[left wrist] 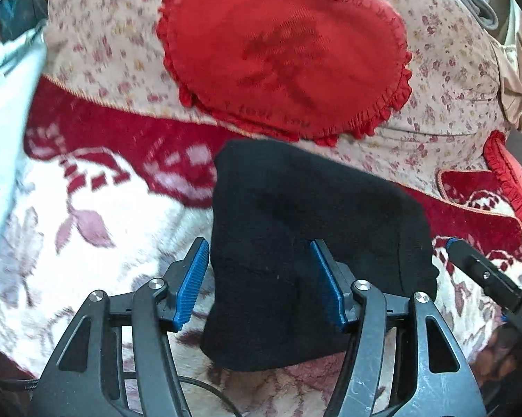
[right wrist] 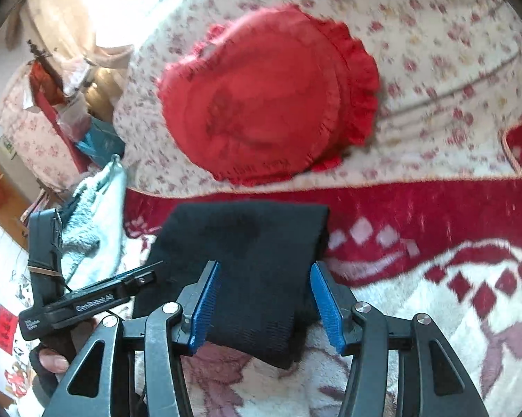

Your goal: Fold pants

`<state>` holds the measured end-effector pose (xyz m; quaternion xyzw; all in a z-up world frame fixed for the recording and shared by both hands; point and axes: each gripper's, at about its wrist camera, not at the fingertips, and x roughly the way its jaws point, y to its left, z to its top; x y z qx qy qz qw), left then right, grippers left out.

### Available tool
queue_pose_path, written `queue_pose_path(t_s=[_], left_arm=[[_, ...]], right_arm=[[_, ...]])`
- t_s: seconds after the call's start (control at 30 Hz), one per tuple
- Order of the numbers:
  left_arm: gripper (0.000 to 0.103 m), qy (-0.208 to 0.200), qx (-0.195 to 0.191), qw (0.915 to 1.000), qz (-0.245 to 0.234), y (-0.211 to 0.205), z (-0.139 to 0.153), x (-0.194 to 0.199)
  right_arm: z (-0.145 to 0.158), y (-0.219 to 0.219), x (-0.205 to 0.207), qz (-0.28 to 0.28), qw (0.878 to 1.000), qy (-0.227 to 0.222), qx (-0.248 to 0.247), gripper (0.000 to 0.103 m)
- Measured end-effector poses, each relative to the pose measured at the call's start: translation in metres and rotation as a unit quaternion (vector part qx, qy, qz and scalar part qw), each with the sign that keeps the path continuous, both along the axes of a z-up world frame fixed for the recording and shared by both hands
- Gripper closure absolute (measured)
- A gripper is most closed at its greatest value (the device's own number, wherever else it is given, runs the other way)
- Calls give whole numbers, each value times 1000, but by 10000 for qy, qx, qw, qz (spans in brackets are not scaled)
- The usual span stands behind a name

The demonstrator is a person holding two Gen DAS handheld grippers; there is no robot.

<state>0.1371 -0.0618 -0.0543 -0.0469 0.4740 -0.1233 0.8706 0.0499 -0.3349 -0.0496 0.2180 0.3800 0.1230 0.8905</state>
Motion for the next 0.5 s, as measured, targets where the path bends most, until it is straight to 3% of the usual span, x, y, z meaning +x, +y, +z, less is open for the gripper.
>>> queue_pose_path(t_s=[0.23,0.37,0.5], left_arm=[[43,-158,478,9987,-45,-15,0,11],[43,-48,694,9976,-23,-21,-14,24],[40,-52,741,9972,-52,-24,-21,31]], right_arm=[[-3,31,27,347,9984,83,-429,51],[-23,36,49,371,9951,382,-829,51],[-42,32,62,366,9950,508,-777,51]])
